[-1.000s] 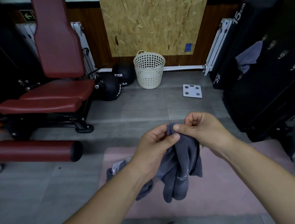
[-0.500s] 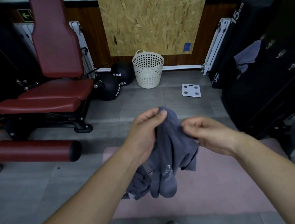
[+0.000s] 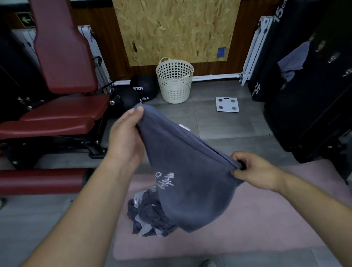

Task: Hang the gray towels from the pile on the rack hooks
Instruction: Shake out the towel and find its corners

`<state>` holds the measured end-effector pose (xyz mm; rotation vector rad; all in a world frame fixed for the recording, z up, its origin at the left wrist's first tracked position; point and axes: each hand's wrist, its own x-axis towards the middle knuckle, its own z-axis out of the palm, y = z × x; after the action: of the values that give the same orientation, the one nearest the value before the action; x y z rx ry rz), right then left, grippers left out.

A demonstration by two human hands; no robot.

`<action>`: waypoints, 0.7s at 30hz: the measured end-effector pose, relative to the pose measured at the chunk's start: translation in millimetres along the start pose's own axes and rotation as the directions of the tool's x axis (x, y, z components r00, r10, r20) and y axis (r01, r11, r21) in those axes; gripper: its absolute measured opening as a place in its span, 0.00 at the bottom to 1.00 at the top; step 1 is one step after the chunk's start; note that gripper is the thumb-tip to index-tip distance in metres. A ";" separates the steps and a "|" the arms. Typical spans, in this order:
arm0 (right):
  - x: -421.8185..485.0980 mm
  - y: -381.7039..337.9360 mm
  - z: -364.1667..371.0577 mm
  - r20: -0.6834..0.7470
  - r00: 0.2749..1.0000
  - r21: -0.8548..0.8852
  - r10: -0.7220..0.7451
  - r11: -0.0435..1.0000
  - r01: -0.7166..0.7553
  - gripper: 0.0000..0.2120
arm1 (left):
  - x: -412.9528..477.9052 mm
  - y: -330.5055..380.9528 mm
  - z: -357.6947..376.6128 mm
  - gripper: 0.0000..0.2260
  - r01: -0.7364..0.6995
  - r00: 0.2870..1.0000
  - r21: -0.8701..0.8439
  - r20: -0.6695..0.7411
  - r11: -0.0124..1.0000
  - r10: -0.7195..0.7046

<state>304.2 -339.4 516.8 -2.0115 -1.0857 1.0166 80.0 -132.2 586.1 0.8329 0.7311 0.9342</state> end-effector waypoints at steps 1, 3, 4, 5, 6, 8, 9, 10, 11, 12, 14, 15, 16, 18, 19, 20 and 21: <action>1.3 6.2 -1.5 -0.052 0.999 0.003 -0.012 1.000 0.012 0.08 | 1.6 2.6 -3.2 0.05 -0.010 1.000 0.018 -0.006 1.000 0.010; 3.1 12.4 -4.2 -0.130 0.991 0.017 -0.027 0.999 0.029 0.06 | 3.6 5.6 -8.0 0.05 -0.017 1.000 0.047 -0.013 0.999 0.017; 3.3 12.4 -5.1 -0.165 0.986 0.033 -0.032 0.999 0.038 0.07 | 4.7 6.4 -9.9 0.05 -0.015 1.000 0.048 -0.020 0.999 0.016; 3.5 12.6 -6.4 -0.202 0.978 0.017 -0.045 0.999 0.049 0.08 | 5.3 7.4 -11.0 0.05 -0.012 0.999 0.043 -0.031 0.999 0.014; 3.5 12.7 -8.4 -0.247 0.966 -0.032 -0.082 0.997 0.076 0.09 | 6.1 8.9 -12.2 0.05 -0.010 0.999 0.036 -0.044 0.999 0.012; 3.5 13.0 -13.6 -0.338 0.917 -0.226 -0.214 0.964 0.142 0.07 | 7.7 11.7 -14.4 0.05 -0.005 0.998 0.021 -0.064 1.000 0.007; 2.8 11.3 -16.7 -0.366 0.888 -0.301 -0.276 0.939 0.168 0.05 | 8.0 12.8 -15.4 0.05 -0.002 0.997 0.020 -0.074 1.000 0.003; 3.2 10.5 -19.3 -0.389 0.869 -0.329 -0.305 0.927 0.178 0.04 | 8.2 13.2 -16.1 0.06 0.003 0.997 0.022 -0.083 1.000 -0.001; 3.4 8.7 -20.8 -0.405 0.860 -0.322 -0.311 0.929 0.184 0.05 | 7.9 13.4 -16.5 0.06 0.009 0.996 0.020 -0.090 1.000 -0.007; 4.4 7.5 -21.3 -0.414 0.861 -0.265 -0.296 0.944 0.197 0.07 | 7.7 13.2 -16.7 0.06 0.016 0.995 0.019 -0.095 1.000 -0.014; 5.1 2.1 -20.8 -0.415 0.886 -0.001 -0.209 0.973 0.229 0.12 | 8.6 12.7 -17.8 0.06 0.035 0.993 0.023 -0.111 0.999 -0.032; 3.9 -2.3 -20.4 -0.402 0.901 0.147 -0.165 0.959 0.242 0.13 | 9.8 12.1 -19.4 0.06 0.046 0.991 0.029 -0.130 0.999 -0.042; 2.0 -7.1 -20.6 -0.385 0.912 0.272 -0.140 0.927 0.257 0.13 | 11.3 11.5 -21.6 0.06 0.059 0.987 0.038 -0.153 0.998 -0.053; -2.1 -17.0 -22.0 -0.315 0.940 0.441 -0.133 0.856 0.269 0.13 | 14.1 9.5 -27.0 0.07 0.088 0.979 0.036 -0.188 0.996 -0.079; -4.5 -21.2 -23.1 -0.266 0.955 0.504 -0.134 0.825 0.256 0.13 | 16.1 8.4 -30.2 0.07 0.104 0.975 0.029 -0.202 0.994 -0.096; -6.8 -24.9 -24.6 -0.215 0.968 0.558 -0.131 0.797 0.232 0.13 | 17.6 7.7 -32.7 0.07 0.117 0.970 0.026 -0.215 0.993 -0.109; -9.3 -28.4 -26.5 -0.172 0.977 0.586 -0.128 0.784 0.206 0.13 | 19.4 8.6 -35.9 0.08 0.125 0.966 0.024 -0.232 0.992 -0.117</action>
<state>312.3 -338.7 555.8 -1.4084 -0.7297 0.9728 55.0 -101.6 572.6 0.7120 0.9930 0.9174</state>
